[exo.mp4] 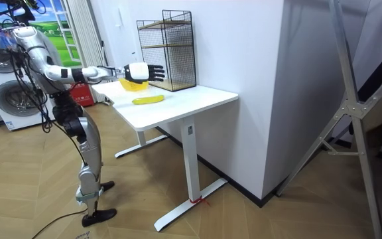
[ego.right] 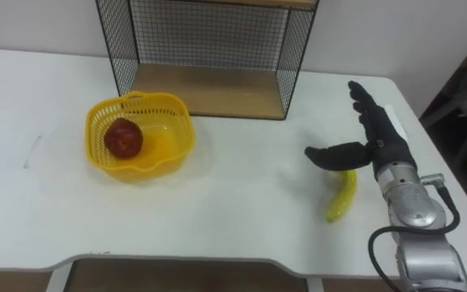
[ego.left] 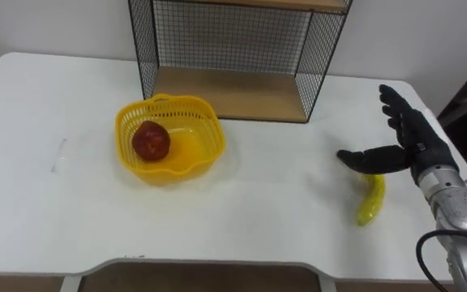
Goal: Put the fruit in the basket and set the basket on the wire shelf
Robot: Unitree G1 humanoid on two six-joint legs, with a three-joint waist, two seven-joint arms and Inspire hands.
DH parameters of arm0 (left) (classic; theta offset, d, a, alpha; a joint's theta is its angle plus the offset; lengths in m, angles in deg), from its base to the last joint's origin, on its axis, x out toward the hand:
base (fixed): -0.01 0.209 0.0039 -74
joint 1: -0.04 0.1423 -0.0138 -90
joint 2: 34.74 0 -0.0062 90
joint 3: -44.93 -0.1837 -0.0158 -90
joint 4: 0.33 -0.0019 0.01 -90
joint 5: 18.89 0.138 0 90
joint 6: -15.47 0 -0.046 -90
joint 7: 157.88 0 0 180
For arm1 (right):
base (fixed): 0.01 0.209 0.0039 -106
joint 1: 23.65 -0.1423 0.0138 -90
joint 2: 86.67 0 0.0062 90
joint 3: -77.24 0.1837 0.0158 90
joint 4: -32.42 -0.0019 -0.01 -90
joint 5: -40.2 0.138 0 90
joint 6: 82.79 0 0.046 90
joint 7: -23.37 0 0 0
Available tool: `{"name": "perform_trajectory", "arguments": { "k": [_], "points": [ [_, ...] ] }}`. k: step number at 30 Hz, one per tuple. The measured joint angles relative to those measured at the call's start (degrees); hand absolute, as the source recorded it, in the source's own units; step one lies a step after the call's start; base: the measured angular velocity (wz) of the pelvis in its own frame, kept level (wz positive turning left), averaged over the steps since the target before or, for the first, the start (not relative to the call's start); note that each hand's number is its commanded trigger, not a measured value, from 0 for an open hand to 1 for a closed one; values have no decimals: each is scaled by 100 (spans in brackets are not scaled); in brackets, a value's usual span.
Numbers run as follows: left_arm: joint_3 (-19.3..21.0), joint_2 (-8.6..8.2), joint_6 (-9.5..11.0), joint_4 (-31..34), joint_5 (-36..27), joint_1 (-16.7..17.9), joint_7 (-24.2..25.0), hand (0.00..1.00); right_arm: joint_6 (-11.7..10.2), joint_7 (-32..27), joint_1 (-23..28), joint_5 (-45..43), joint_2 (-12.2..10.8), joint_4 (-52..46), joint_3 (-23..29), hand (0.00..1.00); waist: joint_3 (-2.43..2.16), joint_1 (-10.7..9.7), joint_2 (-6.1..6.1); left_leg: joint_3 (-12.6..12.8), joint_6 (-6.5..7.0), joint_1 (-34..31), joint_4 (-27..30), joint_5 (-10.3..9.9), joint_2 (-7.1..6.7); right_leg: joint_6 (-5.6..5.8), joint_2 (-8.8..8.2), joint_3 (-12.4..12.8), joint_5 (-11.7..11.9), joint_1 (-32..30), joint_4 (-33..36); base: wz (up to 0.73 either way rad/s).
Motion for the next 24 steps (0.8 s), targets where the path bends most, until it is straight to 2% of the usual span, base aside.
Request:
{"name": "perform_trajectory", "arguments": {
  "k": [5, 9, 13, 24],
  "points": [
    [5, -6, -23, 1, 10, 101, 22, 0, 6, -251, 1, -129, 1, 405, 12, 0, -7, 18, -11, 54, -1, 46, -75, 1, 0, 2, -4, 57, 2, -23, 8, -7],
    [7, -33, -128, 1, 36, 96, 34, 0, 72, -283, 2, -407, 1, 585, 11, 0, -5, 29, -8, 55, -3, 59, -97, 2, 0, 2, -5, 48, 2, -15, 8, 0],
    [9, -60, -132, 112, 47, 97, 35, 0, 74, -306, 3, -723, 1, 653, 1, 0, 14, 88, 22, 54, -2, 57, -93, 2, 0, 3, -5, 49, 3, -14, 8, 0],
    [7, -87, -133, 122, 49, 112, 36, 0, 75, -308, 2, -860, -2, 659, -33, 0, 13, 125, 93, 41, -2, 56, -138, 2, -5, 4, -7, 30, 1, -8, 4, 0]
  ]
}}
